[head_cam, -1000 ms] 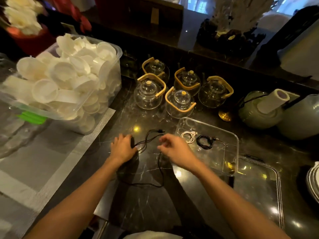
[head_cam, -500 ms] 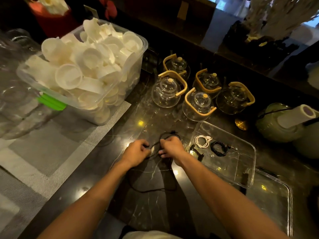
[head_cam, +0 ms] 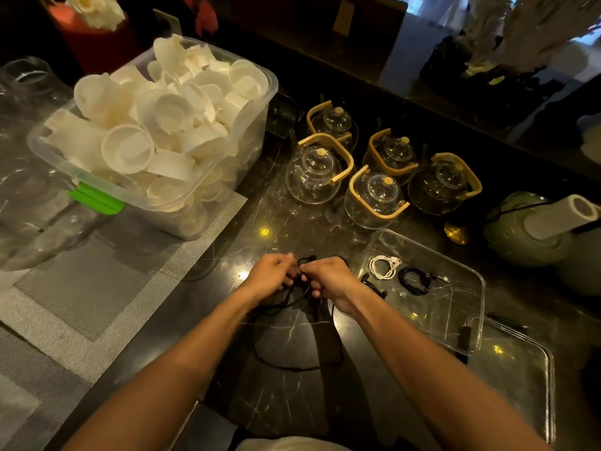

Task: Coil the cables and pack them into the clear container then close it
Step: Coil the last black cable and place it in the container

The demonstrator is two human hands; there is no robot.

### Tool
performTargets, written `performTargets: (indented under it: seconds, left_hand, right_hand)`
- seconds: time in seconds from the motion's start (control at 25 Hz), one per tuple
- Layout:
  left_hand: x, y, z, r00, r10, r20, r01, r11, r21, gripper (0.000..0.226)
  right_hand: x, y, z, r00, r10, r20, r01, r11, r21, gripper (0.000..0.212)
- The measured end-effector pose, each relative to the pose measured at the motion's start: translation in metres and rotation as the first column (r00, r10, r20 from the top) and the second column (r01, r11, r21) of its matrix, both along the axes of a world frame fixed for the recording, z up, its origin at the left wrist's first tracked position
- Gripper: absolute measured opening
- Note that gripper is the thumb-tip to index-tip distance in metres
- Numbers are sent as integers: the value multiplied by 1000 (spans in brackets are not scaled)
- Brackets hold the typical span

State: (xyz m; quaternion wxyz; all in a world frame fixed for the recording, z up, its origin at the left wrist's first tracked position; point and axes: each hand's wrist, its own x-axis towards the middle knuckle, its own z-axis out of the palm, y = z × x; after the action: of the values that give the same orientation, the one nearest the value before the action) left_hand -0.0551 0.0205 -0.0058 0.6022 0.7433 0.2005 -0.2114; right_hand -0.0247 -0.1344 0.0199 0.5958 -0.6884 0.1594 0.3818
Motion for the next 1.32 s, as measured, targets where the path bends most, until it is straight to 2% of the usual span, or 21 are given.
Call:
performTargets:
  seconds: [0.12, 0.2, 0.32, 0.4, 0.52, 0.64, 0.76, 0.84, 0.96, 1.12, 1.24, 1.32]
  left_hand:
    - [15, -10, 24, 997, 16, -74, -32, 977, -211, 49]
    - [23, -18, 43, 994, -24, -103, -7, 957, -291, 55]
    - [33, -39, 76, 990, -141, -25, 118, 901, -417, 58]
    - [39, -62, 100, 976, -212, 40, 204, 845, -494, 54]
    - [44, -107, 125, 940, -320, 122, 338, 813, -474, 44]
    - [46, -156, 136, 910, -374, 178, 414, 799, -436, 26]
    - [45, -198, 152, 940, -284, 187, 339, 742, -578, 26]
    - [44, -216, 161, 965, -190, 180, 262, 671, -693, 27]
    - [44, -236, 168, 970, -174, 168, 239, 596, -766, 40]
    - [46, -241, 168, 966, -238, 102, 226, 582, -781, 49]
    - [50, -237, 175, 987, -162, 9, 84, 462, -883, 51]
    - [47, -235, 184, 992, -123, -25, 30, 425, -905, 50]
  right_hand:
    - [-8, -14, 31, 995, 57, 86, -64, 994, 84, 13]
    - [-13, -31, 49, 984, 88, 154, -109, 985, 136, 13]
    - [-21, -68, 76, 965, 142, 221, -193, 953, 233, 9]
    - [-29, -92, 92, 956, 134, 262, -194, 956, 219, 8]
    - [-41, -126, 108, 960, -4, 279, -57, 976, 209, 13]
    - [-52, -159, 117, 970, -66, 235, 3, 966, 259, 22]
    - [-62, -188, 117, 963, -198, 182, 137, 943, 303, 29]
    - [-67, -200, 115, 943, -295, 152, 222, 902, 371, 34]
    - [-69, -210, 111, 907, -388, 161, 291, 858, 424, 30]
    - [-67, -213, 106, 888, -427, 168, 322, 841, 436, 29]
    - [-73, -211, 91, 902, -419, 108, 337, 837, 432, 39]
    - [-79, -207, 76, 906, -422, 33, 365, 818, 445, 47]
